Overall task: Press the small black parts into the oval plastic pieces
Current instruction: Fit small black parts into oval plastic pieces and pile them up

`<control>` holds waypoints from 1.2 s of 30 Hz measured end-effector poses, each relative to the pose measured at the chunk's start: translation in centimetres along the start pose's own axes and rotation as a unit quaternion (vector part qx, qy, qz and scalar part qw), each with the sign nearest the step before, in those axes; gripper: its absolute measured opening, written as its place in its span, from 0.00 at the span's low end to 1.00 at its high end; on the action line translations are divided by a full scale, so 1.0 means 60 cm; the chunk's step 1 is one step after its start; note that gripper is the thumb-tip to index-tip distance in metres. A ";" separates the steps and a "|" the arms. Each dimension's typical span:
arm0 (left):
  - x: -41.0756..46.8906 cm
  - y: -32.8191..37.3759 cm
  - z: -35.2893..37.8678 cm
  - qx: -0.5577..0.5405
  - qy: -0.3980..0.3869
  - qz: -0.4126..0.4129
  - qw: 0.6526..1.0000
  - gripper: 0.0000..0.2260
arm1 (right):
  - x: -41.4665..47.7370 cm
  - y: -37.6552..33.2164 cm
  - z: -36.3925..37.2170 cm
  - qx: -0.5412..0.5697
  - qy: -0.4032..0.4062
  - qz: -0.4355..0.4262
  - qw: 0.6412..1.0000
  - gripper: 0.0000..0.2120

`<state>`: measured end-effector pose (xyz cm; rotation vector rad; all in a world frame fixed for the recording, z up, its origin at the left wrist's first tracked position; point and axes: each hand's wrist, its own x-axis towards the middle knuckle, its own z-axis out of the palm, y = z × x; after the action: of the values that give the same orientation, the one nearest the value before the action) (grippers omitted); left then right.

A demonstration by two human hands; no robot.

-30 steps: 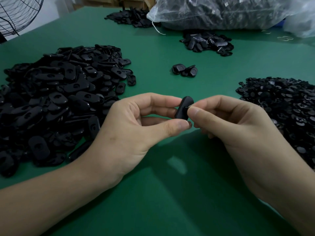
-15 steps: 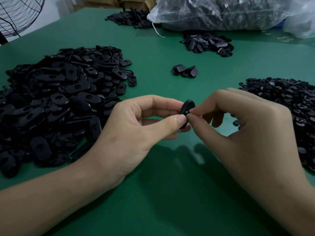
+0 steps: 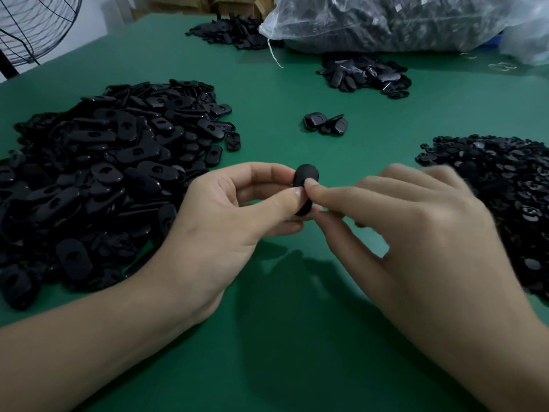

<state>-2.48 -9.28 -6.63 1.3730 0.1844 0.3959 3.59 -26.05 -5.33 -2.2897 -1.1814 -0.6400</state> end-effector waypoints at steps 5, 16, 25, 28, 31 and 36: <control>-0.003 -0.003 0.002 0.068 -0.002 0.064 0.996 0.07 | -0.001 0.005 0.001 0.441 -0.031 0.254 0.860 0.07; -0.015 -0.001 0.008 0.179 -0.009 0.156 0.971 0.10 | 0.006 0.006 0.006 0.616 -0.103 0.337 0.704 0.04; -0.019 0.000 0.010 0.257 -0.001 0.214 0.942 0.13 | 0.003 0.012 0.011 0.667 -0.107 0.335 0.657 0.10; -0.021 0.003 0.012 0.266 0.001 0.220 0.939 0.13 | 0.004 0.014 0.012 0.673 -0.112 0.335 0.650 0.13; -0.021 0.003 0.011 0.278 0.002 0.229 0.933 0.13 | 0.005 0.015 0.013 0.678 -0.113 0.337 0.643 0.13; -0.024 0.006 0.015 0.308 0.001 0.257 0.916 0.11 | 0.005 0.018 0.013 0.694 -0.124 0.327 0.629 0.05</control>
<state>-3.55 -10.61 -6.22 2.0504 -0.0679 0.8253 4.77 -25.96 -5.96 -1.1541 -0.4152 0.7321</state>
